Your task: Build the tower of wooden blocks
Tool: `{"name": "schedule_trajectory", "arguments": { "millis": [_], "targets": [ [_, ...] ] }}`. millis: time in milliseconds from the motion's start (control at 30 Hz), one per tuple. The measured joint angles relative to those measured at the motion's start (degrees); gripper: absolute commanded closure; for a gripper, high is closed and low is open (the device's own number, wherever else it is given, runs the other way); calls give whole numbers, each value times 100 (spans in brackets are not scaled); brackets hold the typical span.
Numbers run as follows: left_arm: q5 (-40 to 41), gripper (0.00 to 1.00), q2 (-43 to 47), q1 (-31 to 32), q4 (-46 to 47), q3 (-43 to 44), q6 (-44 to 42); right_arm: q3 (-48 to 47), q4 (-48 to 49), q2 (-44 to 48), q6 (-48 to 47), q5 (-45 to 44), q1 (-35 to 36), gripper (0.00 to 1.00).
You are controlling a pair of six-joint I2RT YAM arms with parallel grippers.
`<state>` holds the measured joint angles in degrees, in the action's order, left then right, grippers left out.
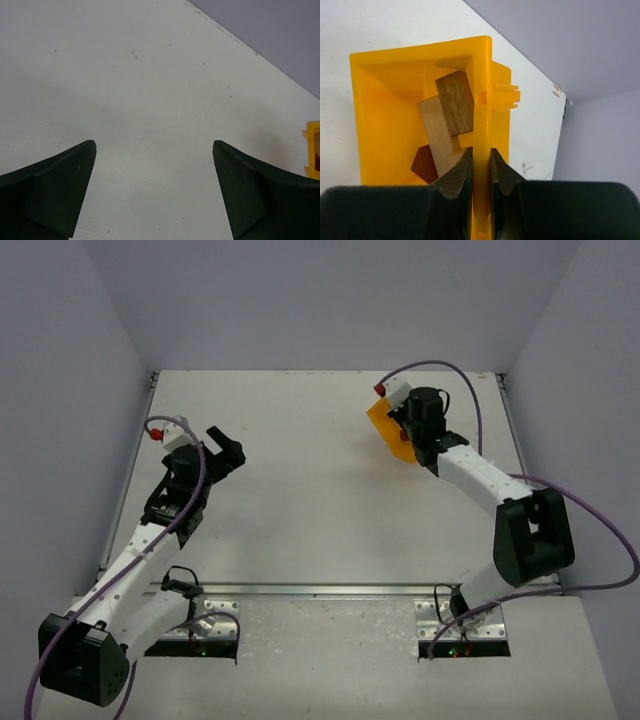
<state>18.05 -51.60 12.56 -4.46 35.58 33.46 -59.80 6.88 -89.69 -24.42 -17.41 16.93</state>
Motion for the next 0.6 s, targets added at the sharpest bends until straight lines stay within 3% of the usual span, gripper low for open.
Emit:
{"name": "schedule_trajectory", "arguments": {
  "millis": [300,600],
  "targets": [
    [-62,0,228,0,-554,1,179,443,1147,-434,-1399,-344,1389,100],
    [-58,0,335,0,-875,1,249,475,2250,-1627,-2705,-1463,1853,100]
  ]
}}
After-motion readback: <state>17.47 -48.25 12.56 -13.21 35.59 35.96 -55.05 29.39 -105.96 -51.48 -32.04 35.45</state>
